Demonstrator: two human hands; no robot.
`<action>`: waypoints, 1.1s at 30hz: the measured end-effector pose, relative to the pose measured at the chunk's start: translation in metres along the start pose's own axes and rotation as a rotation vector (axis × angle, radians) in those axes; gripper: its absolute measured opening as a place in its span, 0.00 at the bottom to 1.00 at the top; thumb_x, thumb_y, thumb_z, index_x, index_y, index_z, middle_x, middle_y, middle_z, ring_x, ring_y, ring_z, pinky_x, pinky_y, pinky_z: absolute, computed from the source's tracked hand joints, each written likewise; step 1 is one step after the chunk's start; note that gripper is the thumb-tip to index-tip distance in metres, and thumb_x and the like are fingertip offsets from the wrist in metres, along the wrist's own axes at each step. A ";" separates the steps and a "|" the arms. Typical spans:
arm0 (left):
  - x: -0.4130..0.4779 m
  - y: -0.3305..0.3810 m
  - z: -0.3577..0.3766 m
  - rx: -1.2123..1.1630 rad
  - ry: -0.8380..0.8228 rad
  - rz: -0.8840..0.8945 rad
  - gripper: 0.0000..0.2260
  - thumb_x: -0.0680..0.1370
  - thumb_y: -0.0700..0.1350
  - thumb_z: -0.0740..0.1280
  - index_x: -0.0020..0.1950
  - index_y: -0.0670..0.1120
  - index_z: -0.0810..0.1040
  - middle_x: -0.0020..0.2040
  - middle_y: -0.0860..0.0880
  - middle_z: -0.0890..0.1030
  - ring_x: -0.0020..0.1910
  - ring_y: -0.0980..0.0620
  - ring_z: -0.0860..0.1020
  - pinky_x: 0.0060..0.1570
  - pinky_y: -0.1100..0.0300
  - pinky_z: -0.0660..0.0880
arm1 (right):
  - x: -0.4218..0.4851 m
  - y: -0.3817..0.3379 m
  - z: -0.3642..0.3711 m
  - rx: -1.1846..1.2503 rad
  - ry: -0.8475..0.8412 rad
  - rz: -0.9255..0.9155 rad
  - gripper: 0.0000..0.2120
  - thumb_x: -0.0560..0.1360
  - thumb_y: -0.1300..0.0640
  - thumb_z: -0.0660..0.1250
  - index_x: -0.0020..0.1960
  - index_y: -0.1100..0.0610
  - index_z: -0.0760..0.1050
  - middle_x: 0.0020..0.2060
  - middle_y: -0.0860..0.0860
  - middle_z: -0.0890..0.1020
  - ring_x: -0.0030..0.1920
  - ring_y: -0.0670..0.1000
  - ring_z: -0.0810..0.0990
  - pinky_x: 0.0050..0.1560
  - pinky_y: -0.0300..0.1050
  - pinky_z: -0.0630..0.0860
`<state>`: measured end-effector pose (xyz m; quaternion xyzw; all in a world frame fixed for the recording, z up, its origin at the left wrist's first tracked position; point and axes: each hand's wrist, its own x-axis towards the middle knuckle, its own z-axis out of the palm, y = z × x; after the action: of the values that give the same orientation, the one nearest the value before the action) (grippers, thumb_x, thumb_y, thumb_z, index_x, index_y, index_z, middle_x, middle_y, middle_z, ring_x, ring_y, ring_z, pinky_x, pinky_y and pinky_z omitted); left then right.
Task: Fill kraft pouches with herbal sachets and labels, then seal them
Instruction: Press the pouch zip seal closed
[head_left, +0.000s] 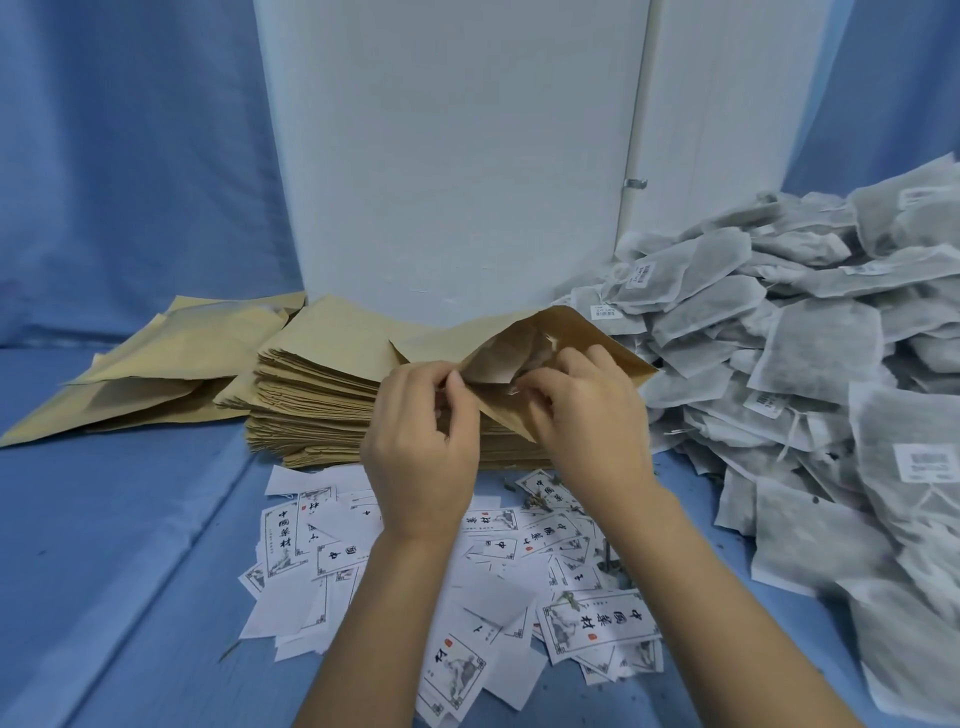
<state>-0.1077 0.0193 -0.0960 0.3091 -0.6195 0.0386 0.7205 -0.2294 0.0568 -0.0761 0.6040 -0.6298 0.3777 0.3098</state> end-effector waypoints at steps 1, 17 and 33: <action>0.000 0.000 0.000 0.004 0.015 0.032 0.07 0.76 0.37 0.62 0.41 0.37 0.78 0.37 0.45 0.77 0.35 0.51 0.72 0.37 0.68 0.66 | 0.002 0.000 -0.001 -0.039 -0.039 -0.001 0.06 0.66 0.66 0.72 0.38 0.57 0.84 0.33 0.52 0.79 0.38 0.56 0.73 0.33 0.45 0.67; 0.003 0.008 0.007 -0.197 -0.144 -0.188 0.03 0.76 0.37 0.68 0.46 0.40 0.82 0.43 0.49 0.79 0.41 0.65 0.75 0.43 0.77 0.68 | 0.002 -0.017 -0.009 0.629 -0.197 0.379 0.25 0.75 0.44 0.55 0.26 0.59 0.70 0.20 0.52 0.71 0.24 0.47 0.67 0.29 0.45 0.64; 0.014 0.010 0.015 -0.671 -0.363 -1.399 0.07 0.78 0.44 0.67 0.41 0.43 0.76 0.34 0.47 0.76 0.26 0.57 0.73 0.26 0.68 0.72 | 0.000 0.007 0.003 0.391 -0.236 0.483 0.11 0.76 0.56 0.58 0.52 0.50 0.77 0.42 0.49 0.80 0.44 0.51 0.76 0.40 0.45 0.70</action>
<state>-0.1224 0.0156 -0.0789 0.3943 -0.3680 -0.6623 0.5200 -0.2358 0.0536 -0.0783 0.5247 -0.7021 0.4812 0.0142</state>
